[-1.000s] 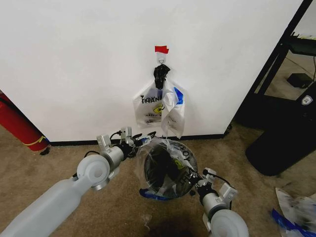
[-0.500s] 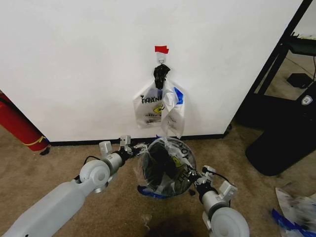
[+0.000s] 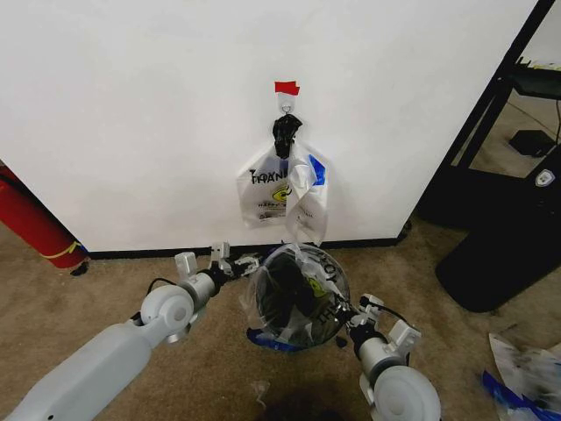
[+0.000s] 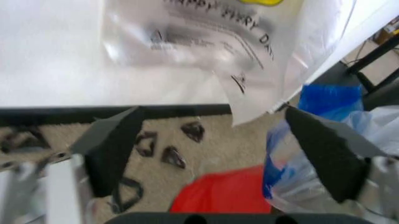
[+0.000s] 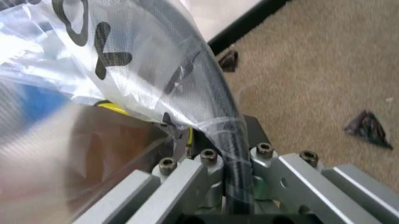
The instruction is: Pick up the garbage bag from the wall and place it over the trash bin.
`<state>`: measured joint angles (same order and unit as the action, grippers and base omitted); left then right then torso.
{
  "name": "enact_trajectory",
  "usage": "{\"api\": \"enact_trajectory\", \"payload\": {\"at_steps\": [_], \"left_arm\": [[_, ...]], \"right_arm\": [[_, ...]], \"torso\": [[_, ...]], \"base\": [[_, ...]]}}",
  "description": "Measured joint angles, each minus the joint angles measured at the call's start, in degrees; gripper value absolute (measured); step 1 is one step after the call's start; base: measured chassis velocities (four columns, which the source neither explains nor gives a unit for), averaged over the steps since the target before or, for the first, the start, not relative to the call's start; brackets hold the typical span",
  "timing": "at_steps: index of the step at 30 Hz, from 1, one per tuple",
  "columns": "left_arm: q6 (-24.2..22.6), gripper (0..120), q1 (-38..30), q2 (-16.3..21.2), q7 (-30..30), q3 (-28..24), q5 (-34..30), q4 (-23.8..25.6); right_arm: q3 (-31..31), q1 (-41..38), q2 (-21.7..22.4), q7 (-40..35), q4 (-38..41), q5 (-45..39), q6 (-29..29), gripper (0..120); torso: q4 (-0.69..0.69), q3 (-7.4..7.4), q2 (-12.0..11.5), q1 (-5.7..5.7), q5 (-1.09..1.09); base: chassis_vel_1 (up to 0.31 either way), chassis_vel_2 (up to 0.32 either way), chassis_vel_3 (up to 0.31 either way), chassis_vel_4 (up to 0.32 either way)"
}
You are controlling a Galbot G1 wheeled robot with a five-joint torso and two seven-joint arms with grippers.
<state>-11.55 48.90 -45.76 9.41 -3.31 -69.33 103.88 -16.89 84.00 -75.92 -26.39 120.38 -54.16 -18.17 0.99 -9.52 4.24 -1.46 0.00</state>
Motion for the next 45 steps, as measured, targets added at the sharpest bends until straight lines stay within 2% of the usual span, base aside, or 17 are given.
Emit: {"api": "enact_trajectory", "payload": {"at_steps": [2,9,13,14,15,17,20,21,22,26,29,30,34,36,40,44,45], "left_arm": [[0.6,98,0.8,0.4,0.4,1.1,2.4,0.8],[3.9,100,3.6,0.9,3.8,4.0,9.4,4.2],[7.8,100,5.4,-0.5,7.1,5.2,16.6,7.0],[8.9,100,6.6,-1.1,7.8,5.9,19.2,8.0],[8.9,100,6.6,-1.1,7.8,5.9,19.2,8.0],[10.5,100,9.9,-1.8,8.5,7.7,23.3,9.6],[13.0,100,19.7,-3.4,9.5,15.1,28.3,13.3],[14.6,100,23.5,-4.2,9.6,18.3,29.9,14.8],[14.6,100,23.5,-4.2,9.6,18.3,29.9,14.8],[18.5,100,32.9,-5.9,8.7,25.7,33.5,19.2],[21.1,100,40.4,-8.9,7.5,31.0,36.1,21.7],[21.1,100,40.4,-8.9,7.5,31.0,36.1,21.7],[22.6,100,46.9,-13.8,6.5,35.4,38.7,25.0],[22.8,100,48.5,-15.5,6.5,36.1,39.4,26.1],[22.8,100,49.2,-16.5,6.6,36.3,39.9,26.8],[22.6,100,48.6,-16.3,6.8,35.9,39.5,26.8],[22.6,100,48.6,-16.3,6.8,35.9,39.5,26.8]], "right_arm": [[-0.1,-0.4,-0.1,-1.2,0.0,-1.1,-1.3,0],[-1.5,-2.3,-0.1,-5.3,-0.1,-5.2,-4.9,0],[-4.0,-2.3,-0.5,-7.8,0.4,-7.1,-8.0,0],[-4.5,-2.2,-0.8,-8.4,0.4,-7.2,-8.7,0],[-4.5,-2.2,-0.8,-8.4,0.4,-7.2,-8.7,0],[-4.4,-2.8,-1.0,-9.2,-0.3,-7.3,-9.5,0],[-2.8,-5.2,-1.3,-10.9,-1.9,-7.9,-11.4,0],[-2.3,-6.1,-1.3,-11.3,-2.4,-8.3,-12.0,0],[-2.3,-6.1,-1.3,-11.3,-2.4,-8.3,-12.0,0],[-1.1,-8.4,-0.6,-11.2,-3.9,-9.0,-13.3,0],[0.1,-10.4,-0.5,-10.0,-6.1,-8.9,-14.0,0],[0.1,-10.4,-0.5,-10.0,-6.1,-8.9,-14.0,0],[1.9,-13.0,-1.1,-8.6,-9.6,-7.7,-14.5,0],[2.8,-14.1,-1.3,-8.5,-10.7,-7.4,-14.7,0],[3.6,-15.0,-1.4,-8.1,-11.3,-7.3,-15.2,0],[3.9,-15.1,-1.2,-6.5,-11.5,-6.9,-15.3,14],[3.9,-15.1,-1.2,-6.5,-11.5,-6.9,-15.3,14]], "torso": [[0.00,0.00,0.0,0.00,0.00],[-0.02,0.00,0.0,0.00,0.01],[0.00,0.00,0.0,0.00,0.00],[0.04,0.00,0.0,0.00,-0.01],[0.04,0.00,0.0,0.00,-0.01],[0.06,0.00,0.0,0.00,0.00],[-0.07,0.00,0.0,0.00,-0.01],[-0.06,0.00,0.0,0.00,0.00],[-0.06,0.00,0.0,0.00,0.00],[-0.01,0.01,0.0,0.00,0.01],[-0.01,0.01,0.0,0.00,0.00],[-0.01,0.01,0.0,0.00,0.00],[-0.01,0.01,0.0,0.00,0.02],[-0.01,0.01,0.0,0.01,0.00],[0.00,0.01,0.0,0.00,0.00],[0.00,0.00,0.0,0.00,0.00],[0.00,0.00,0.0,0.00,0.00]], "base": [[0.000,0.000,0.000,0.000],[0.000,0.000,0.000,0.000],[0.000,0.000,0.000,0.000],[0.000,0.000,0.000,0.000],[0.000,0.000,0.000,0.000],[0.000,0.000,0.000,0.000],[0.000,0.000,0.000,0.000],[0.000,0.000,0.000,0.000],[0.000,0.000,0.000,0.000],[0.000,0.000,0.000,0.000],[0.000,0.000,0.000,0.000],[0.000,0.000,0.000,0.000],[0.000,0.000,0.000,0.000],[0.000,0.000,0.000,0.000],[0.000,0.000,0.000,0.000],[0.000,0.000,0.000,0.000],[0.000,0.000,0.000,0.000]]}}
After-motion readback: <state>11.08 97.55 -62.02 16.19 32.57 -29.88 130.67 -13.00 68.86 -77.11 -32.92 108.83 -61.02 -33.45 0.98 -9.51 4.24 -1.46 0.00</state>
